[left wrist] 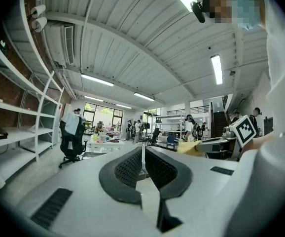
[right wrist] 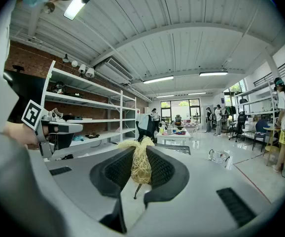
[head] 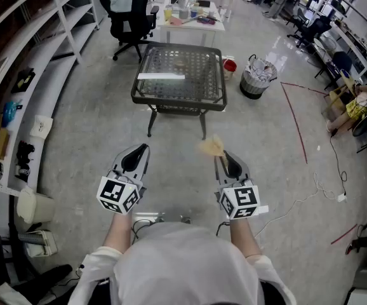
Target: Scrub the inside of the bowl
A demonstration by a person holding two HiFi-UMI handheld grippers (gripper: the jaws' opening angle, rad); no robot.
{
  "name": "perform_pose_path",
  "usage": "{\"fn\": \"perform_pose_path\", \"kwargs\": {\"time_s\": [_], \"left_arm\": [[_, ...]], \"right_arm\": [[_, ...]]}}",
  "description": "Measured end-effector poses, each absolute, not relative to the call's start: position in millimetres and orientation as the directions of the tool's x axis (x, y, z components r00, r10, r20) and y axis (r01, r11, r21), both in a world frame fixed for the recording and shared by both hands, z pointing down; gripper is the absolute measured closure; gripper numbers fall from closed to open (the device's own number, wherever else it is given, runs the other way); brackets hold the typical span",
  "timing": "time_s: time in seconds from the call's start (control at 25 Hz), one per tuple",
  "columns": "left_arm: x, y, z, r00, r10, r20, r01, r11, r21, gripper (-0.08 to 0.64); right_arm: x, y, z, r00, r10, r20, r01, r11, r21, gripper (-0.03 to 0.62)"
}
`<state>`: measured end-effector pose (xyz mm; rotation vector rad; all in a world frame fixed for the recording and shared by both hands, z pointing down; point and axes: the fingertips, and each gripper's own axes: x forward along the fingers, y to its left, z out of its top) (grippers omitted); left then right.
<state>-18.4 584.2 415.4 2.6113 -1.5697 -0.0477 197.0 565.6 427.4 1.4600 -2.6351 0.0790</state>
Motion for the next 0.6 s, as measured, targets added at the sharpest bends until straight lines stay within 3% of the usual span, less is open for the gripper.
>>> {"fn": "perform_pose_path", "kwargs": {"time_s": [0.6], "left_arm": [[-60.2,578.3,426.7,0.5,-0.866,0.014,-0.863,-0.497,0.093,0.515]], "right_arm": [[155.9,564.6,431.4,-0.494,-0.86,0.124,-0.868,0.497,-0.013,0.505]]}}
